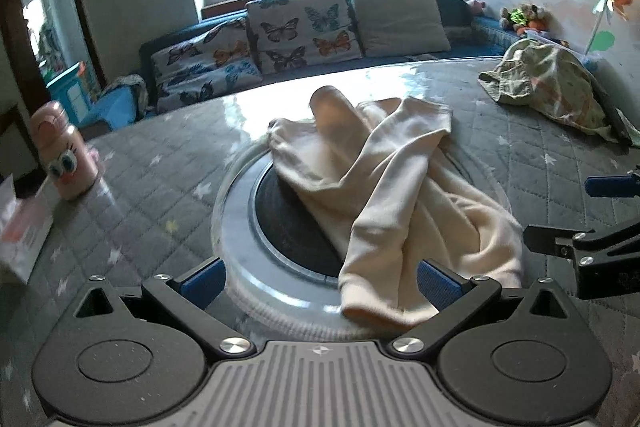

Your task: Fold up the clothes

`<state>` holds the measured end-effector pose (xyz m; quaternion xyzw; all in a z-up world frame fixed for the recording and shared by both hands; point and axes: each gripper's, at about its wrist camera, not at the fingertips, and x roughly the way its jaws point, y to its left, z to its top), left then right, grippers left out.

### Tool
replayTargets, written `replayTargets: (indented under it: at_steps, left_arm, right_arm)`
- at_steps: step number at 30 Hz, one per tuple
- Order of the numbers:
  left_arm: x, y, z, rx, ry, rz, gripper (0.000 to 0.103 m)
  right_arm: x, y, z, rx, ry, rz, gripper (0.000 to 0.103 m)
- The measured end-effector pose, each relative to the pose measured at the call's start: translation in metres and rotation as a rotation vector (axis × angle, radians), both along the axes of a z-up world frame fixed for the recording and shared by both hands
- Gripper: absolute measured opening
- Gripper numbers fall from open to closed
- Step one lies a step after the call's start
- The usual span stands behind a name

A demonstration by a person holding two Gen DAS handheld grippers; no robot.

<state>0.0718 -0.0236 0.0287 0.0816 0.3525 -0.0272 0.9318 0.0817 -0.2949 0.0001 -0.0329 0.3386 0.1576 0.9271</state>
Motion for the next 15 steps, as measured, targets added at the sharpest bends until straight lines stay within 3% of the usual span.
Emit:
replayTargets:
  at_steps: [4,15]
  left_arm:
    - [0.014,-0.009,0.000,0.018,-0.003,-0.021,0.102]
    - [0.020,0.001,-0.009,0.017,0.045,0.031,0.102]
  right_arm:
    - [0.008,-0.004,-0.002,-0.003,0.012,-0.001,0.103]
    - [0.016,0.002,-0.005,0.007,0.029,0.038,0.103]
